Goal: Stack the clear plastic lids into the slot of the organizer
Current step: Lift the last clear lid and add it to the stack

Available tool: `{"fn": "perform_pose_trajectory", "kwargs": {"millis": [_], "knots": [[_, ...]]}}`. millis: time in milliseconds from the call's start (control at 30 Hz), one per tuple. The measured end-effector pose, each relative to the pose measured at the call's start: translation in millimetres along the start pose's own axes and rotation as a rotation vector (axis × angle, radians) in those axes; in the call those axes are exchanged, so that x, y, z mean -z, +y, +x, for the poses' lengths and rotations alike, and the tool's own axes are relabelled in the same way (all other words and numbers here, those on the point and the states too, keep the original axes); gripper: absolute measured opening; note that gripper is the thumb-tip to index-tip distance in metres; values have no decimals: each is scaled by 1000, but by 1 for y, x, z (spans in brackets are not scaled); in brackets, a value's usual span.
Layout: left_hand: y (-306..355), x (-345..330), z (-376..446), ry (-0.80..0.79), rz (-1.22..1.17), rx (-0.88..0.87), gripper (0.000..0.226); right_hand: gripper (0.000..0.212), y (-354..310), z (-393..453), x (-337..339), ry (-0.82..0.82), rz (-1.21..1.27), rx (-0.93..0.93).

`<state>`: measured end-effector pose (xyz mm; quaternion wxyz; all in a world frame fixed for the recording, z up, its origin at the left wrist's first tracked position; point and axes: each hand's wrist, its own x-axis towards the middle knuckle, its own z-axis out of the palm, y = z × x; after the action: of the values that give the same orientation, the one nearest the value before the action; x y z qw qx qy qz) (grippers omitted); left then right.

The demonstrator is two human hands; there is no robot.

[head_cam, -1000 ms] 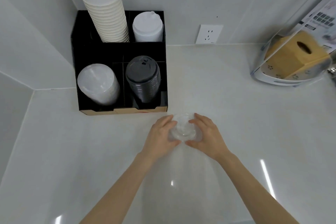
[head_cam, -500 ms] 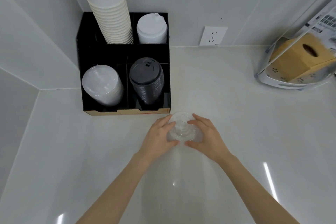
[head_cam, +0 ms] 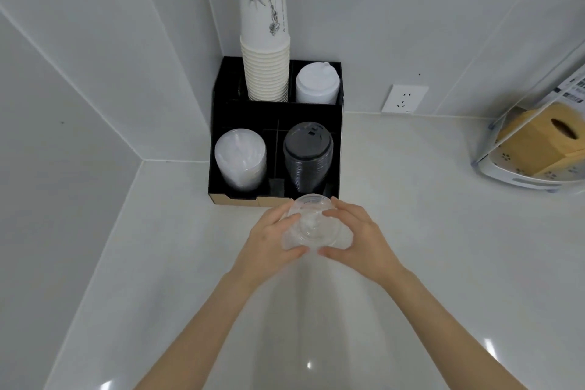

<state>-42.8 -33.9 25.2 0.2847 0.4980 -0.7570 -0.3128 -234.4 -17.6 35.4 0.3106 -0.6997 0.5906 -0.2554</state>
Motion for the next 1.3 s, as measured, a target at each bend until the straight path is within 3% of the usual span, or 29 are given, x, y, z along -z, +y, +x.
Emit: {"fn": "perform_pose_trajectory", "kwargs": {"millis": [333, 533, 1300], "knots": [[-17, 71, 8, 122, 79, -8, 65, 64, -57, 50, -20, 46, 29, 182], [-29, 102, 32, 196, 103, -5, 67, 64, -84, 88, -32, 67, 52, 164], [-76, 113, 84, 93, 119, 89, 65, 58, -88, 149, -67, -16, 42, 14]]}}
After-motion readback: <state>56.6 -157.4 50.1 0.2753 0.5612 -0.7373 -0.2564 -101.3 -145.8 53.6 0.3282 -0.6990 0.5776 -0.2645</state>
